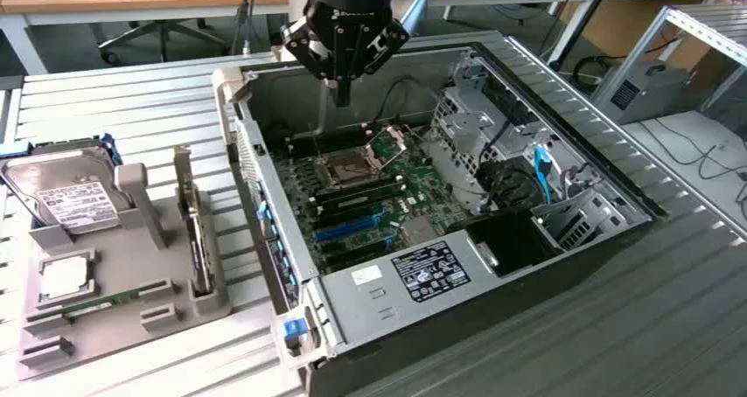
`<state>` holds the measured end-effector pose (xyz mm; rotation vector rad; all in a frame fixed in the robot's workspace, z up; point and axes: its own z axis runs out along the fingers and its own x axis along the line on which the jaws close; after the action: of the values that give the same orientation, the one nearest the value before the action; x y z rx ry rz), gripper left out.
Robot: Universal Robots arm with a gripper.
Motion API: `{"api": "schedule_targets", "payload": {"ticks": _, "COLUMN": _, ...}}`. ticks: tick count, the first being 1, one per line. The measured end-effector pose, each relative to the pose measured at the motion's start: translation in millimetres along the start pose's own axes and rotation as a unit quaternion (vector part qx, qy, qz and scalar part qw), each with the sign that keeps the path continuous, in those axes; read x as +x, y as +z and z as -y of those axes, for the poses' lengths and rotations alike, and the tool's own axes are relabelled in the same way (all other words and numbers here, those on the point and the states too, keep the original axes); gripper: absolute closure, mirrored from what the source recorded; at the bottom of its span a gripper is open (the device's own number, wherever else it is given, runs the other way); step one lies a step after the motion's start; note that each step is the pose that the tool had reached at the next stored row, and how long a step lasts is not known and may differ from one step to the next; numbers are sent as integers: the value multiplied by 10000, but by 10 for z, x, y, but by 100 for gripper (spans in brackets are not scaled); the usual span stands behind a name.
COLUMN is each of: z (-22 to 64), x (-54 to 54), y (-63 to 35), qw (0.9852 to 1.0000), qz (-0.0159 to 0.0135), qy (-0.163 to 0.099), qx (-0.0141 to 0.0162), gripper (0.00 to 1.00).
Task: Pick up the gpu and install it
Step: 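Reach for the gpu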
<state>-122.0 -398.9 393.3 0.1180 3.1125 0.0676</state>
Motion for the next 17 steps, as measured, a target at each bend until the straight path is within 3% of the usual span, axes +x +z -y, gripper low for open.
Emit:
{"api": "schedule_targets", "payload": {"ticks": 11, "z": 0, "x": 0, "y": 0, "qw": 10000, "qz": 0, "qy": 0, "qx": 0, "gripper": 89}}
{"api": "schedule_targets", "payload": {"ticks": 17, "z": 4, "x": 57, "y": -1, "qw": 10000, "qz": 0, "qy": 0, "qx": 0, "gripper": 89}}
